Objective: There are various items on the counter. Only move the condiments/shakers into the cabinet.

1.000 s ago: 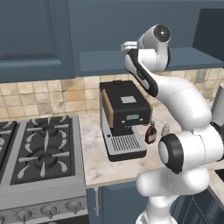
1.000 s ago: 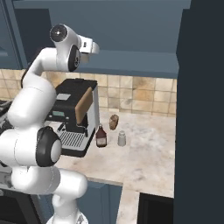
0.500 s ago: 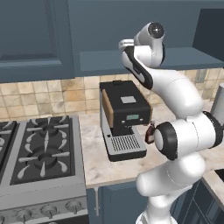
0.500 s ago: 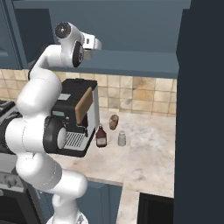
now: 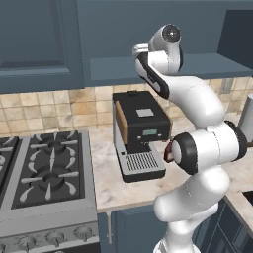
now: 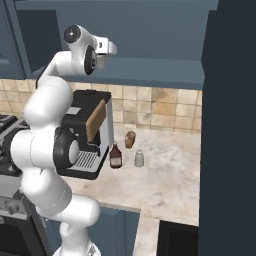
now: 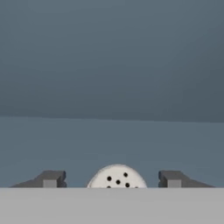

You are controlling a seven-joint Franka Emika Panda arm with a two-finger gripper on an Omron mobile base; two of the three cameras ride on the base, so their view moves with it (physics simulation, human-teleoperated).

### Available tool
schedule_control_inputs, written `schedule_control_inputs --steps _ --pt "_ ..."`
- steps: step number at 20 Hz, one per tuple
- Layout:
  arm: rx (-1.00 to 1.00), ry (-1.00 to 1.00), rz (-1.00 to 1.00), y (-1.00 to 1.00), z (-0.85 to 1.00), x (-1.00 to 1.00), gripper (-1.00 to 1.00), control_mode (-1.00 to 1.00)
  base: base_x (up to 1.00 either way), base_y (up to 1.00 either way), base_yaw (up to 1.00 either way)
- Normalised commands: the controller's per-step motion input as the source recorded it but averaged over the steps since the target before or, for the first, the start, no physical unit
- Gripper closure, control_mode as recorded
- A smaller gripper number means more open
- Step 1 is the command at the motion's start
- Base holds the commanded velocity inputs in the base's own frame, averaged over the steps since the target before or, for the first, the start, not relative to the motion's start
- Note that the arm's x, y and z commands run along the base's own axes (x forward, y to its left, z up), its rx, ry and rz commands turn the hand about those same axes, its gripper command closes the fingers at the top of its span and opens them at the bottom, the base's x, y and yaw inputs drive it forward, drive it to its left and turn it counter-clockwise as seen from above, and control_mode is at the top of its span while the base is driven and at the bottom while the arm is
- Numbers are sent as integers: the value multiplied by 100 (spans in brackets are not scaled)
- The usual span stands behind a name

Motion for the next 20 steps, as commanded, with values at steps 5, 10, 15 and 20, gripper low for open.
schedule_control_inputs --steps 5,10,15,20 --pt "-2 0 0 0 -1 33 -100 -100 0 0 0" --pt "0 0 0 0 0 10 -100 -100 0 0 0" --pt "0 0 -3 0 -17 -85 -100 -100 0 0 0" --pt "0 0 -6 -2 -34 -100 -100 -100 0 0 0"
